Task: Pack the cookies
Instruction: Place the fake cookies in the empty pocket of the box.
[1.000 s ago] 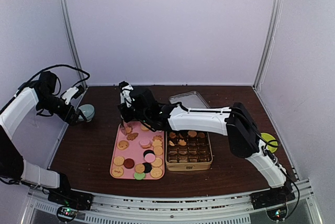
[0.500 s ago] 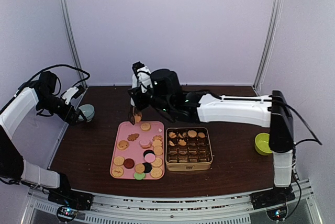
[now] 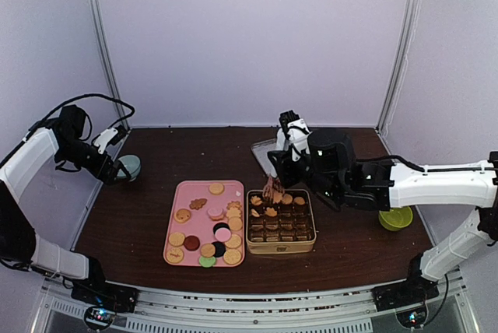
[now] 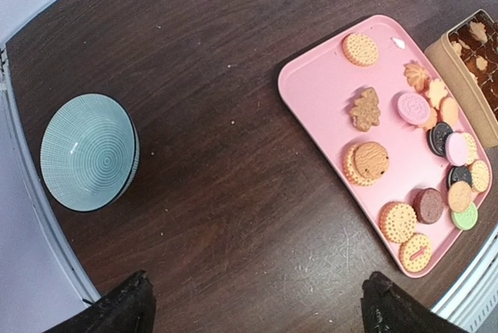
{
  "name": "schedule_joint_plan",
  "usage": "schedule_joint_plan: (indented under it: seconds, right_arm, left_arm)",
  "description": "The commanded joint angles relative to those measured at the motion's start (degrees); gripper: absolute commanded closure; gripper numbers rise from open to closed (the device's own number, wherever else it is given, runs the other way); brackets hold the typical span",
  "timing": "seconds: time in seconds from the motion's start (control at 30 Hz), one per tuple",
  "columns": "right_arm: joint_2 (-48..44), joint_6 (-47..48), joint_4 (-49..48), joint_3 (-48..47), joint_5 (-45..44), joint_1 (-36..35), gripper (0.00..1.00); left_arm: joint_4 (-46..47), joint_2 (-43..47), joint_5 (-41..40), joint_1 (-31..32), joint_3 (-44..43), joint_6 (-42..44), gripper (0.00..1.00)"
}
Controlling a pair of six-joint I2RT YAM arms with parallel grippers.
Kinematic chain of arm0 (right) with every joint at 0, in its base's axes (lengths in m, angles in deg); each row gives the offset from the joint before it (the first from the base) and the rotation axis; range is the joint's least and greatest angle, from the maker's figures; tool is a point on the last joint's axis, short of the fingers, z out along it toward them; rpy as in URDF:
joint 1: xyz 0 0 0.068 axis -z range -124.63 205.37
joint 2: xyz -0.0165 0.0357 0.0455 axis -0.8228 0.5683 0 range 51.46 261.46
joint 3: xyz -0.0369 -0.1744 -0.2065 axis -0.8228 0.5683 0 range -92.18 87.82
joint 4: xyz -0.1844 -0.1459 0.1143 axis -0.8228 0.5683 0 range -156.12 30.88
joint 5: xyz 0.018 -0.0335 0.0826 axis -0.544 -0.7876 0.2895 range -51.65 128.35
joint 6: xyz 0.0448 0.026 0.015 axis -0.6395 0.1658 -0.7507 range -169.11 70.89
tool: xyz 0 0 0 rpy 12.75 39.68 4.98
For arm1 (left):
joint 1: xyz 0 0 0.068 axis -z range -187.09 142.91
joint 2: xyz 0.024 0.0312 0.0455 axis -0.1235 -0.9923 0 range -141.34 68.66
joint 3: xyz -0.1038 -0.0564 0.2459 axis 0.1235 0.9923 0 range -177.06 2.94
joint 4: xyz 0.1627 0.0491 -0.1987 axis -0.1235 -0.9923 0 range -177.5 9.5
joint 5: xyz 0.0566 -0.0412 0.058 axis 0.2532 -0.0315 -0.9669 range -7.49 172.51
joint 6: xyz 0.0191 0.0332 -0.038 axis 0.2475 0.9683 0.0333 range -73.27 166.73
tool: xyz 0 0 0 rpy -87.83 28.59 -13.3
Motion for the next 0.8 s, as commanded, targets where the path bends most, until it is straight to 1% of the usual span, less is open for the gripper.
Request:
schedule_joint_plan:
  seconds: [0.0, 0.47, 0.53, 0.77]
  right_arm:
    - [-4.0, -3.8, 1.6, 2.9, -4.9, 0.1, 0.72]
    - [-2.4, -3.8, 2.6, 4.7, -6.9, 0.8, 0.72]
    - [-2.7, -4.1, 2.3, 5.5, -6.6, 1.3, 0.71]
    - [-2.6, -4.2, 1.9, 6.2, -4.8, 1.9, 0.59]
  left_arm:
    - [0.2, -0.5, 2.4, -0.3, -2.0, 0.5, 0.06]
    - [-0.2, -0.3, 3.7, -0.3, -2.3, 0.0, 0.06]
    - [-0.3, -0.3, 4.0, -0.3, -2.5, 0.0, 0.07]
    - [-0.7, 0.3, 4.8, -0.3, -2.6, -0.4, 0.07]
